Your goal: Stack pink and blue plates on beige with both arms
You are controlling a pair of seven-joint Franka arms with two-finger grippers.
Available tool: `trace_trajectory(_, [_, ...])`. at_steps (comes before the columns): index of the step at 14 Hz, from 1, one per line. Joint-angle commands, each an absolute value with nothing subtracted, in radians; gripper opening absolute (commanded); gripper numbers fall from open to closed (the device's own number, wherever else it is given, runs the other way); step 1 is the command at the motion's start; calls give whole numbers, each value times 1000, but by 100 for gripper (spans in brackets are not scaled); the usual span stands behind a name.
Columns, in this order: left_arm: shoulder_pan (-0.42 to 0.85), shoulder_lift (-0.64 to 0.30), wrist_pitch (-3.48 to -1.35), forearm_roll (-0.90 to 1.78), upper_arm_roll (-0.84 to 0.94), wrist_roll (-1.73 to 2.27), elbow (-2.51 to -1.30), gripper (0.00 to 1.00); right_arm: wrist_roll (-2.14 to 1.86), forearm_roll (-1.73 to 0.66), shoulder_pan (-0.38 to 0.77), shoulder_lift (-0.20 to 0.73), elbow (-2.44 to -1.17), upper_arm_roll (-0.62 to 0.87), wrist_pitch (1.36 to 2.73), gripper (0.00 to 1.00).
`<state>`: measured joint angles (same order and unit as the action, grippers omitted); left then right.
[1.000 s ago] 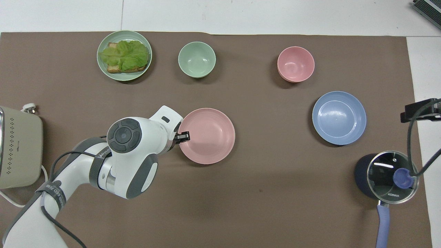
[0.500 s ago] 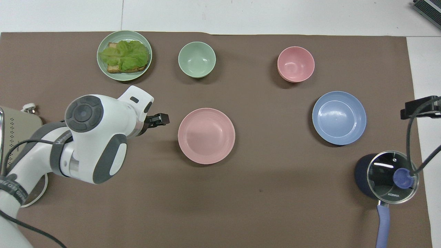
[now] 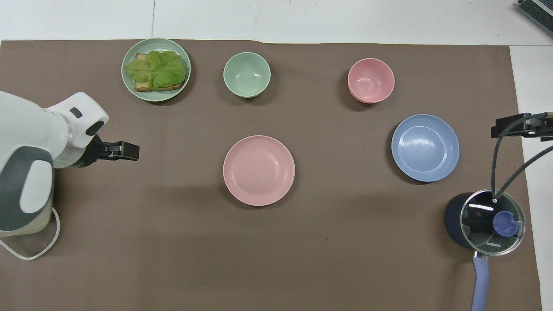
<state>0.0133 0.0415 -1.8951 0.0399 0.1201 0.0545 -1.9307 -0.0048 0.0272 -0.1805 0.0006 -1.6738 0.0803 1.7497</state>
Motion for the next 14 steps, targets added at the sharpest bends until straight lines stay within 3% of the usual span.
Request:
trace_trajectory(1, [-28, 35, -1758, 12, 130, -15, -1817, 100, -51, 29, -216, 23, -1749, 84, 1845, 100])
trace_trajectory(5, [-57, 44, -1570, 8, 127, -18, -1633, 100, -94, 29, -235, 141, -1822, 84, 2017, 100])
trace_trajectory(11, [-75, 66, -1555, 18, 121, -20, -1632, 100, -205, 29, -268, 259, -1934, 84, 2293, 100])
trace_trajectory(14, [-72, 64, -1490, 20, 124, -15, -1593, 100, -253, 31, -299, 317, -1944, 84, 2339, 88])
